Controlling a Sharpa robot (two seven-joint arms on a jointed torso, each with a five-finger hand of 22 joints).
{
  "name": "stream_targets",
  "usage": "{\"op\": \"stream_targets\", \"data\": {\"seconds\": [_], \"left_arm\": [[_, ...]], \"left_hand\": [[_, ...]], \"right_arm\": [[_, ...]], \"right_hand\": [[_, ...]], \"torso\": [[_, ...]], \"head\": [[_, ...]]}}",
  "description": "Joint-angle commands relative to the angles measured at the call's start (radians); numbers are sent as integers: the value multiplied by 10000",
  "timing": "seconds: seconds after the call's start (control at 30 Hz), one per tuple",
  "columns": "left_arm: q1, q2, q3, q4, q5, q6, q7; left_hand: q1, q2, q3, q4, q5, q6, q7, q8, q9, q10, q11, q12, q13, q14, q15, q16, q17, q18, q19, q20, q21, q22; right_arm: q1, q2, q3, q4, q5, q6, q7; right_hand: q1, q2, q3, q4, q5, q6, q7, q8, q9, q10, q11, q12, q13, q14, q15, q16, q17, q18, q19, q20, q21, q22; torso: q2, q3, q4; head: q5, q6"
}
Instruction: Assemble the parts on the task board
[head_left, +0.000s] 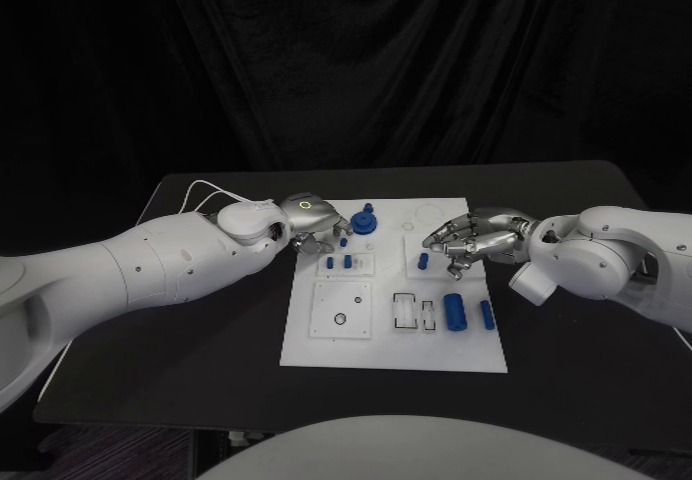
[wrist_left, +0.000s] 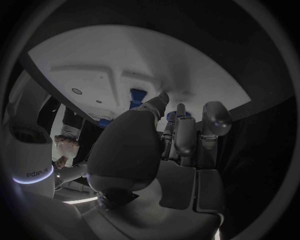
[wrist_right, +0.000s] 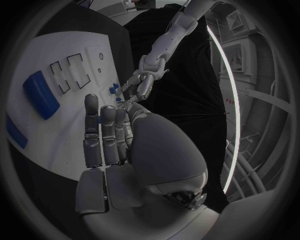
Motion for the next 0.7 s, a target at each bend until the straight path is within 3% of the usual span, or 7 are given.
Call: {"op": "stream_targets", "data": {"seconds": [0.03,0.27,0.33,0.4,0.5,0.6,0.7], "left_arm": [[-22,-71,7,-50,4,-657,-647],[-15,-871,8,387,117,-2500,-999],[-6,-1260,10,786,628,-3385,-833],[28,-1810,30,1417,1535,-4327,-518],[148,-2475,50,2178,2731,-4999,-70],[249,-3093,45,2861,4163,-5358,724],[290,-3462,23,3319,5694,-5577,1801]], "left_hand": [[-9,-86,-55,23,-65,-102,81,-14,-64,-16,60,-53,-6,-63,48,-53,-42,14,-54,35,-73,1166],[224,-77,51,10,163,628,156,210,-182,140,-73,29,40,-940,18,-1165,-1573,140,-567,96,-1109,937],[328,-110,151,40,256,1216,96,402,-180,221,-136,138,101,-1704,23,-1899,-2456,276,-1247,173,-2235,699],[596,-256,350,10,502,1897,90,546,-231,239,-222,302,196,-3386,66,-3449,-4350,581,-2658,276,-4580,219],[562,-380,439,56,617,2021,235,437,-360,134,-45,434,292,-3908,203,-3983,-4555,621,-3291,385,-5313,171],[465,-352,439,197,775,2064,326,244,-546,-444,77,652,442,-4912,662,-4914,-4909,555,-4237,519,-5879,169],[176,-5,437,635,1835,2571,379,356,-568,-835,177,771,406,-5723,1122,-6263,-5710,358,-5579,738,-6917,-190]], "right_arm": [[-24,-45,6,55,-14,146,-146],[70,-218,8,304,-14,-176,-94],[198,-257,8,377,-14,-290,-77],[411,-293,8,454,-25,-425,-74],[713,-306,8,502,-264,-536,-86],[1010,-269,8,509,-1096,-617,9],[1189,-256,8,557,-2231,-792,188]], "right_hand": [[74,-9,55,2,17,62,-1,47,-11,19,-26,1,-18,-106,3,-43,-31,105,25,29,30,212],[66,-43,56,-7,-5,68,1,54,-31,-1,-22,-24,-45,-214,9,-121,-143,101,8,30,29,210],[69,-64,76,-25,-3,73,2,57,-62,-13,-25,-78,-95,-41,2,31,6,106,23,26,49,212],[55,-85,109,-50,3,87,-9,68,-121,12,-42,-148,-185,388,-30,357,262,115,160,3,156,227],[15,-153,172,-85,27,106,-36,84,-232,26,-83,-325,-375,653,-96,396,32,89,513,-63,541,272],[42,-245,292,-174,252,169,-65,131,-325,-24,-121,-670,-655,785,-158,274,-355,27,873,-132,1058,346],[476,-553,659,-616,1310,429,-70,264,-345,-80,-139,-1198,-1029,310,-207,-289,-1110,115,541,-209,625,246]], "torso": [[-4,-5,-1],[-1,-5,-3],[3,-8,-1],[0,-17,-1],[7,-31,-21],[17,-27,-24],[60,-31,-22]], "head": [[-19,2],[29,2],[29,2],[42,2],[116,2],[189,2],[261,2]]}}
